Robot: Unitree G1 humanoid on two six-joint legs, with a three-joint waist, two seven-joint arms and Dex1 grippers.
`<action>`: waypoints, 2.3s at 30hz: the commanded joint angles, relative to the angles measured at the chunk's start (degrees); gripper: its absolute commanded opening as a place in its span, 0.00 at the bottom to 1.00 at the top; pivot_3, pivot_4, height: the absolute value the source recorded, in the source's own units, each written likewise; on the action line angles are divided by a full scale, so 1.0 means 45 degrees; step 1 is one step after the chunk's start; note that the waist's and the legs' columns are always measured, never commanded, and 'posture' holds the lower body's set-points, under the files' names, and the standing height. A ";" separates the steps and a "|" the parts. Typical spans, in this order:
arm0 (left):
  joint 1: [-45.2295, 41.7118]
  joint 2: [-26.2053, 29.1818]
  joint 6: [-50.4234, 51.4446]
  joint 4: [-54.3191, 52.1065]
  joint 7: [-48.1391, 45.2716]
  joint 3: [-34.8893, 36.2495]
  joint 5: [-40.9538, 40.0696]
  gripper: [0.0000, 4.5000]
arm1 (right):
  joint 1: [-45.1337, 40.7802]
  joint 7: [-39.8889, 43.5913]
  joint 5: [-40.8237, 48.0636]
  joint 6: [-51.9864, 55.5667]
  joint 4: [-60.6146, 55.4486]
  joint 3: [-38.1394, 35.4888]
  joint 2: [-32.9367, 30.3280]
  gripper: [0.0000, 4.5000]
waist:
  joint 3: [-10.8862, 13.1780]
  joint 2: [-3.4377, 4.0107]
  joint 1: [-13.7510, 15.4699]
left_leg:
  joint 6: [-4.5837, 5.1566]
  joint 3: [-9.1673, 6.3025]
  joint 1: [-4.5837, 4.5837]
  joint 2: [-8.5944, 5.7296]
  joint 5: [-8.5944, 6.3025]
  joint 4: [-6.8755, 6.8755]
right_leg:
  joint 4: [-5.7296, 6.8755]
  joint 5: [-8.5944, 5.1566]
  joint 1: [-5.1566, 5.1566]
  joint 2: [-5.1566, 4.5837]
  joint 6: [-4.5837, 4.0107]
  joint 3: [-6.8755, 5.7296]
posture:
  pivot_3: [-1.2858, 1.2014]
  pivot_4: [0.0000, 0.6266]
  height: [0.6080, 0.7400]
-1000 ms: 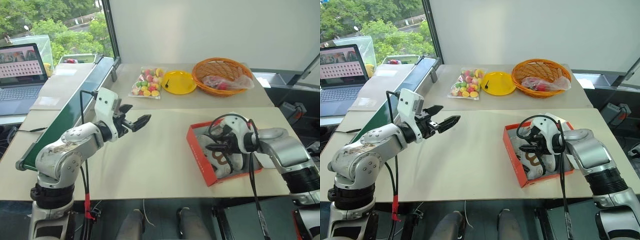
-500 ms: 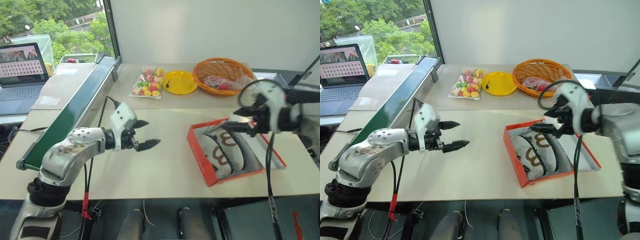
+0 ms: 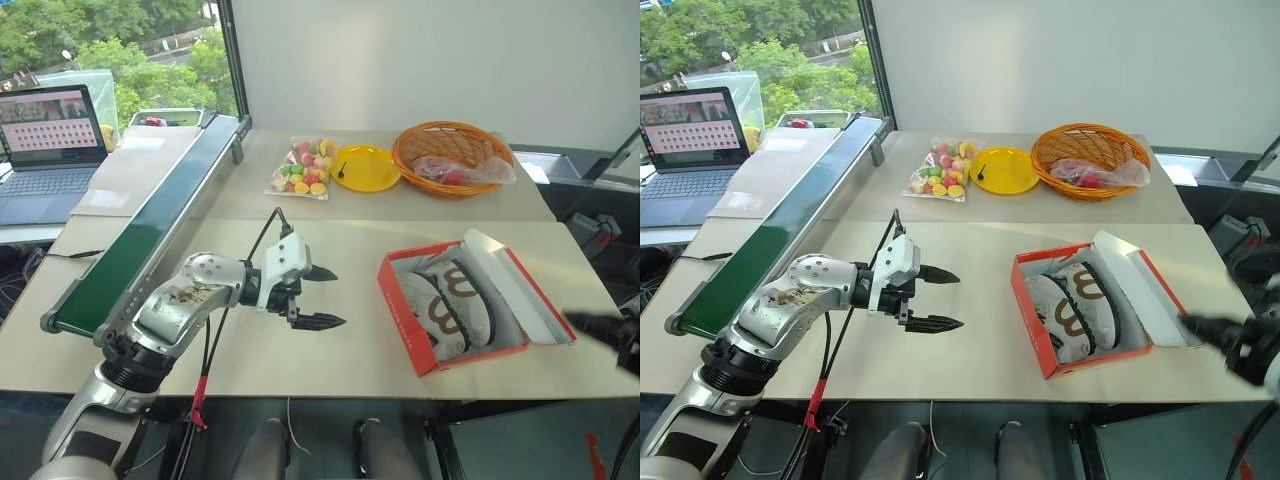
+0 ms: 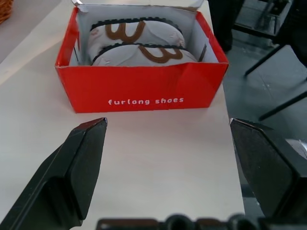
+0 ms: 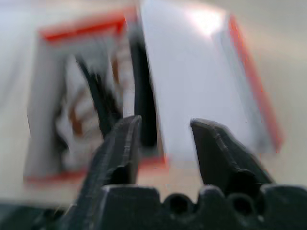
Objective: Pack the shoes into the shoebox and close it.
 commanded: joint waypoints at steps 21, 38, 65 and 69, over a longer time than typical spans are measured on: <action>-0.0553 0.0289 0.0558 -0.0784 -0.0191 0.1103 0.0446 0.97 | -0.1554 -0.3130 -0.1568 -1.1535 0.8325 0.3622 0.3827 0.01 | -0.0010 0.0095 -0.0553 | 0.0004 0.0039 0.0185 0.0016 -0.0011 -0.0048 | -0.0030 -0.0042 0.0164 -0.0002 0.0017 0.0039 | 0.52 0.24 1.00; -0.0741 -0.0219 0.0438 -0.0600 -0.0011 0.1068 0.0648 0.97 | -0.0872 -0.2815 0.2340 -1.2557 0.5734 0.4014 0.4475 0.01 | -0.0006 0.0101 -0.0553 | 0.0006 0.0032 0.0184 0.0011 -0.0012 -0.0054 | -0.0029 -0.0044 0.0165 -0.0002 0.0019 0.0040 | 0.52 0.24 1.00; -0.0075 -0.0007 0.0399 -0.0752 0.0441 0.1331 0.1084 0.97 | -0.1913 -0.3347 0.1305 -1.0089 0.3689 1.0184 -0.0130 0.01 | 0.0008 0.0083 -0.0424 | 0.0009 0.0020 0.0161 0.0015 -0.0014 -0.0059 | -0.0040 -0.0054 0.0146 0.0005 0.0016 0.0022 | 0.52 0.24 1.00; 0.0266 0.0084 0.0704 -0.1276 0.0793 0.1573 0.0992 0.97 | -0.2772 -0.2905 0.1167 -1.0083 0.3836 1.0258 -0.0540 0.01 | 0.0022 0.0023 -0.0300 | 0.0009 0.0016 0.0168 0.0009 -0.0014 -0.0054 | -0.0052 -0.0055 0.0164 -0.0002 0.0021 0.0016 | 0.52 0.24 1.00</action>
